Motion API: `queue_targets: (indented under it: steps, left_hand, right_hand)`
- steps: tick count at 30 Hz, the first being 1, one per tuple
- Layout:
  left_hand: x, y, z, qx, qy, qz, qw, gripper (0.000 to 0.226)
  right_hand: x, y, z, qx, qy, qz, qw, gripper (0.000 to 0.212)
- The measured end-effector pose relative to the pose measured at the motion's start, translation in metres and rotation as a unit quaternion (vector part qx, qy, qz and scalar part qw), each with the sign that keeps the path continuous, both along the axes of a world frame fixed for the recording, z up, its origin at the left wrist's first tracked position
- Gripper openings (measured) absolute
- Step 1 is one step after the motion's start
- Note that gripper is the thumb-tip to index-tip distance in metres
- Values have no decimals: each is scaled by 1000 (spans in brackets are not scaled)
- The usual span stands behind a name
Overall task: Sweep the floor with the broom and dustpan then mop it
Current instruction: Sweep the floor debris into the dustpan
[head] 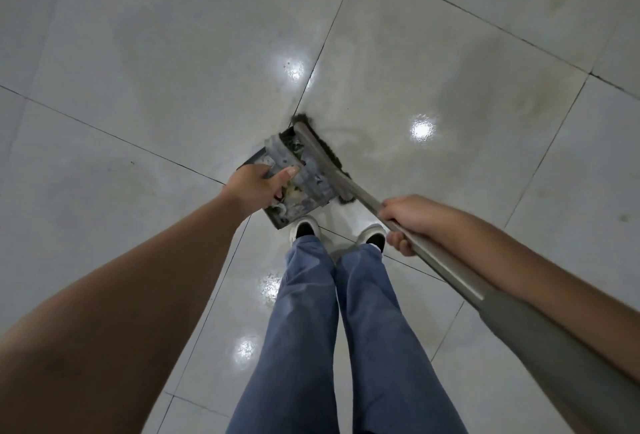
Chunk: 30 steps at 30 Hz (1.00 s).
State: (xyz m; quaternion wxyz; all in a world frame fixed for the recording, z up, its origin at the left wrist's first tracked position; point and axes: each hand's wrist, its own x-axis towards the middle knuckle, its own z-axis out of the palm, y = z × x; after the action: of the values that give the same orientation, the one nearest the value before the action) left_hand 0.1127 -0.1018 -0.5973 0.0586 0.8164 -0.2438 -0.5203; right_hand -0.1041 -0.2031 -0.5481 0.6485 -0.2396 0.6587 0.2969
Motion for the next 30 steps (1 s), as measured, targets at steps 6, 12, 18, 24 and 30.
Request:
queue_targets:
  steps: [6,12,18,24,30]
  left_hand:
    - [6,14,7,23,-1,-1,1000,59]
    - [-12,22,32,44,-21,4,999,56]
    - [-62,33,56,25,-32,73,997,54]
    - [-109,68,60,6,-65,188,980,58]
    - [-152,108,36,19,-53,282,958,57]
  right_hand:
    - [-40,-33,58,54,8,-56,997,18]
    - [-74,-56,100,0,-21,-23,1000,19]
    - [-83,-80,91,-51,-25,23,998,11]
    - [-81,-100,69,-62,-9,108,992,36]
    - [-62,-87,38,-174,-46,182,967,12]
